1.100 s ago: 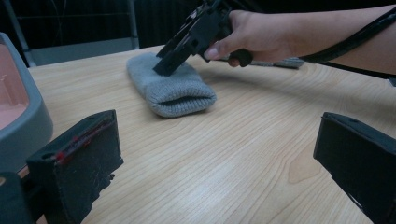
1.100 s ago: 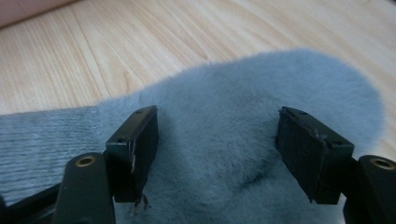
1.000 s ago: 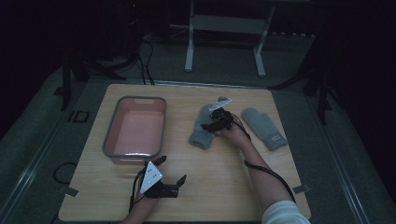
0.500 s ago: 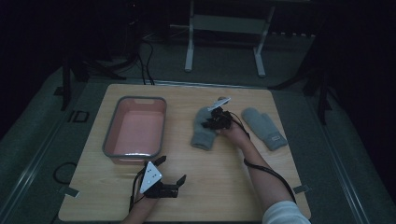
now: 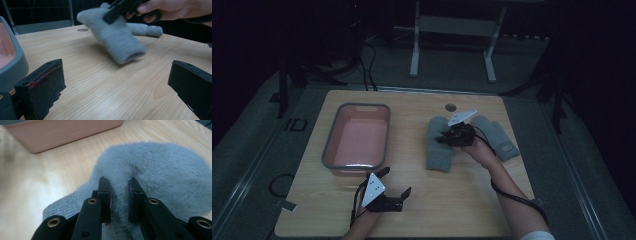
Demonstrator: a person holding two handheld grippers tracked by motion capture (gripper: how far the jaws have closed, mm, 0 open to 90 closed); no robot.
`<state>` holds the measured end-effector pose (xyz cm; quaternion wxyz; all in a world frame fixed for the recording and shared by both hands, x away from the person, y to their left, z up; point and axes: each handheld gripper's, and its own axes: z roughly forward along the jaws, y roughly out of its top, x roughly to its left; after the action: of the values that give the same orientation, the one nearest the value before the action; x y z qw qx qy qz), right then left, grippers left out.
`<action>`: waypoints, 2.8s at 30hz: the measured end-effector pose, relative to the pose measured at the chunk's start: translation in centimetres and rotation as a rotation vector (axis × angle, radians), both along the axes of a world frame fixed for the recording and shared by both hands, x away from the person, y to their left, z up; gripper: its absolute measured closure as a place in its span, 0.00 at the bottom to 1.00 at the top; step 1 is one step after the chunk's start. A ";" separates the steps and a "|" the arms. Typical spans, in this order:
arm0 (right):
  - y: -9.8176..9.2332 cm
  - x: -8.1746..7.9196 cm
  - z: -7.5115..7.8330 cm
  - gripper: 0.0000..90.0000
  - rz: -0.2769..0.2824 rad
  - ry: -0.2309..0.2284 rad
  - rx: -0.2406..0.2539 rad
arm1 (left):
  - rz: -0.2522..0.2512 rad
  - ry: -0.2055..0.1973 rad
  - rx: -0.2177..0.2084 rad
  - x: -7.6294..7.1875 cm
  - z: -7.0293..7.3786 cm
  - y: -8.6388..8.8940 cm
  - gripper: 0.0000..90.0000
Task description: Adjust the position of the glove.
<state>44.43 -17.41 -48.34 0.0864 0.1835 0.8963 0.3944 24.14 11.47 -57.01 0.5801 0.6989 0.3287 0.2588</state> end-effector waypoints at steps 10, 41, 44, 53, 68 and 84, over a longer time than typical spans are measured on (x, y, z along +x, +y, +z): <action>-1.4 -6.6 2.3 0.85 0.028 -0.052 0.037 | 0.002 0.000 0.001 0.0 0.0 0.0 0.01; -0.5 -7.1 -5.2 0.29 0.031 0.067 -0.016 | -0.006 0.002 -0.002 0.0 0.0 0.0 0.01; -1.4 -7.3 -3.8 0.29 0.019 0.037 0.022 | -0.008 -0.001 0.002 0.0 0.0 -0.1 0.01; -7.4 -6.4 0.6 0.36 -0.128 -0.104 0.121 | -0.018 -0.011 0.007 -0.1 0.0 -0.1 0.01; -16.6 0.0 -0.1 0.52 -0.401 -0.060 0.063 | -0.014 -0.002 -0.001 -0.1 0.0 0.0 0.01; -18.5 3.4 -5.5 0.58 -0.511 0.001 -0.054 | -0.014 -0.003 -0.002 -0.1 0.0 0.0 0.01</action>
<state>47.83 -35.93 -53.84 0.1876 0.4016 0.8312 0.3356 24.09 11.44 -57.01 0.5830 0.7004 0.3232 0.2552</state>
